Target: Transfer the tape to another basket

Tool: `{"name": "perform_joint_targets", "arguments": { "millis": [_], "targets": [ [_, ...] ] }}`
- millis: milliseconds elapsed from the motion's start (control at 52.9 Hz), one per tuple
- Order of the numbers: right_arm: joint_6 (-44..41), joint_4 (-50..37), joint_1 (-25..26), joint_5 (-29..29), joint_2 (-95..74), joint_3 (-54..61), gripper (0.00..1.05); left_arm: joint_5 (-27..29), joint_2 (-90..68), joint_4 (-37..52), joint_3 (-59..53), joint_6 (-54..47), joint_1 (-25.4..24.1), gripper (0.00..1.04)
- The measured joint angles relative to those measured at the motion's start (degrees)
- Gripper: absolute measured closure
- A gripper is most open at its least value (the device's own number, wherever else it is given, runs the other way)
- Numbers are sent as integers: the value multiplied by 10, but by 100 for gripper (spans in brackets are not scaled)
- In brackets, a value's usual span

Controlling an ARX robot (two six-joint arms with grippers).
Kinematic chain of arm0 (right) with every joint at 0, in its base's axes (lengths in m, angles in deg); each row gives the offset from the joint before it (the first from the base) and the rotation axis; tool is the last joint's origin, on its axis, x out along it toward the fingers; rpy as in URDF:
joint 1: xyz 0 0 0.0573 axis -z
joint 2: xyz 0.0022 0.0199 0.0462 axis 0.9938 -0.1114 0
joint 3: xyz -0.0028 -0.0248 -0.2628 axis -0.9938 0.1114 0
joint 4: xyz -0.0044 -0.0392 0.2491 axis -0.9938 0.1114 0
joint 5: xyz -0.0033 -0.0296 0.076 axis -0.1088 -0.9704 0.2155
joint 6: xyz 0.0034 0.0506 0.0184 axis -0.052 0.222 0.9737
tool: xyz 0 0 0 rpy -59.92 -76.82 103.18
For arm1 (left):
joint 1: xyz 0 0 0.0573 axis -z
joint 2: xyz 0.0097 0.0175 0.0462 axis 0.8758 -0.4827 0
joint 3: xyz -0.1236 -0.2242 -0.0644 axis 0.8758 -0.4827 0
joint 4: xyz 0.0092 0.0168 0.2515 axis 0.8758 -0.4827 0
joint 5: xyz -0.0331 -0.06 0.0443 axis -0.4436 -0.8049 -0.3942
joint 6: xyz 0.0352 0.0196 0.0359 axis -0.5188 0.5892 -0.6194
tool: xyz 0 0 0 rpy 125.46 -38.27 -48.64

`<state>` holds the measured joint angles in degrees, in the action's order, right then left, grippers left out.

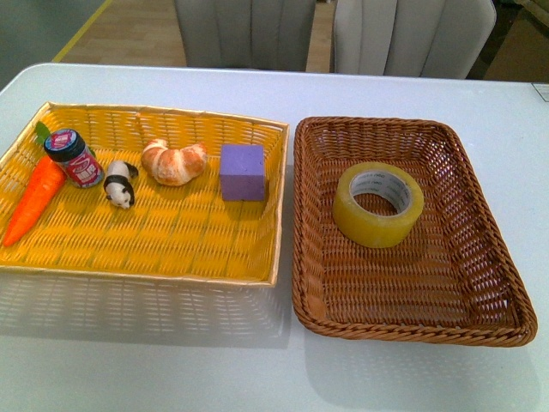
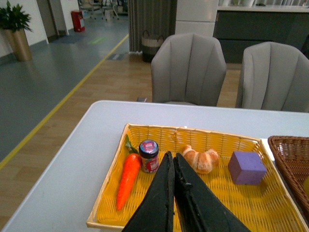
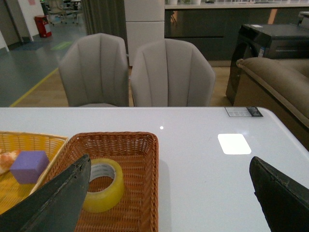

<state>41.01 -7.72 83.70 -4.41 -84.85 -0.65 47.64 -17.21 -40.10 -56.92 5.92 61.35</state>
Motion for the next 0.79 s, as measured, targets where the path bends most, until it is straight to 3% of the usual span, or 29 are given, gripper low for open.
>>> {"name": "perform_joint_targets", "arguments": {
  "millis": [302, 340, 605, 793],
  "targets": [
    [0, 0, 0, 0, 0, 0, 9, 0, 22, -12, 0, 0, 0, 103],
    [0, 0, 0, 0, 0, 0, 9, 0, 22, -12, 0, 0, 0, 99],
    [0, 0, 0, 0, 0, 0, 9, 0, 22, -12, 0, 0, 0, 53],
    [0, 0, 0, 0, 0, 0, 9, 0, 22, -12, 0, 0, 0, 14]
  ]
}}
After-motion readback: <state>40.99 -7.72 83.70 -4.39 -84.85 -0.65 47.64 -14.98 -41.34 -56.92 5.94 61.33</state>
